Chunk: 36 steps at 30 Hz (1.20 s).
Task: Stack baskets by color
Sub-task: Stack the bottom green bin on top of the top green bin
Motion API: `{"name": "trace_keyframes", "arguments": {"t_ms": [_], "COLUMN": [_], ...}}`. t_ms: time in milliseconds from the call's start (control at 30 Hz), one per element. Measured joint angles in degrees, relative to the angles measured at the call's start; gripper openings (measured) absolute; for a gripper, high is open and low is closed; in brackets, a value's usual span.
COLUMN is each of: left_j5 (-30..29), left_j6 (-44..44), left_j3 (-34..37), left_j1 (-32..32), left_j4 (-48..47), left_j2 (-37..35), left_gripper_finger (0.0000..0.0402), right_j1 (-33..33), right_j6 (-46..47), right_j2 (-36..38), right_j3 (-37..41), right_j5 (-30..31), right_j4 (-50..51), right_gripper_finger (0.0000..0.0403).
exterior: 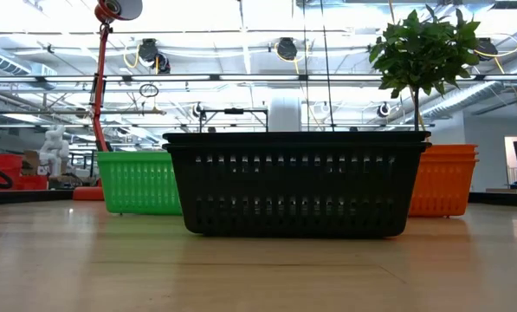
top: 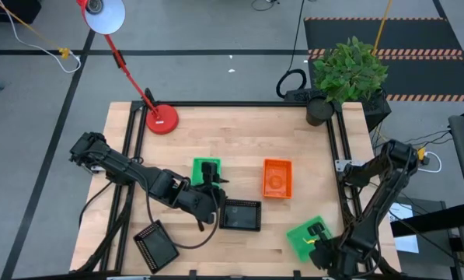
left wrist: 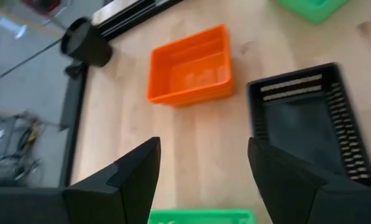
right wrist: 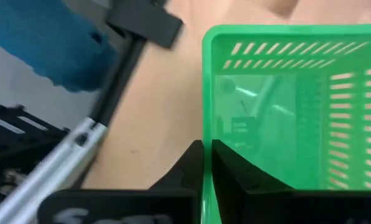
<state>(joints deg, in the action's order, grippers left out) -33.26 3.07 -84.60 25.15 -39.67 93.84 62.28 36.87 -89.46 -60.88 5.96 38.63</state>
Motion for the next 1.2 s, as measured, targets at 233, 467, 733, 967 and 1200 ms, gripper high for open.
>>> {"name": "trace_keyframes", "arguments": {"t_ms": [233,467,733,967,1200], "left_j5": [3.26,6.28,6.36,6.43,7.86], "left_j6": [3.17,9.39,22.9,29.4,31.6], "left_j3": [0.0,0.0,0.0,0.0,1.58], "left_j1": [0.06,1.09,4.62,8.1,9.47], "left_j4": [2.41,2.84,4.43,5.95,7.36], "left_j2": [0.0,0.0,0.0,0.0,0.02], "left_gripper_finger": [0.0243,0.0243,0.0243,0.0243,0.0243], "right_j1": [-0.2,-0.67,-4.58,-10.5,-14.12], "right_j6": [-3.86,-13.17,-28.05,-40.83,-52.11], "right_j2": [1.12,1.13,1.15,1.15,1.53], "right_j3": [-3.27,-11.14,-15.21,-15.34,-15.34], "right_j5": [0.19,6.69,9.46,10.73,10.56], "right_j4": [-0.15,6.79,10.96,8.62,4.79], "right_gripper_finger": [0.0006,0.0003,0.0001,0.0001,0.0]}}
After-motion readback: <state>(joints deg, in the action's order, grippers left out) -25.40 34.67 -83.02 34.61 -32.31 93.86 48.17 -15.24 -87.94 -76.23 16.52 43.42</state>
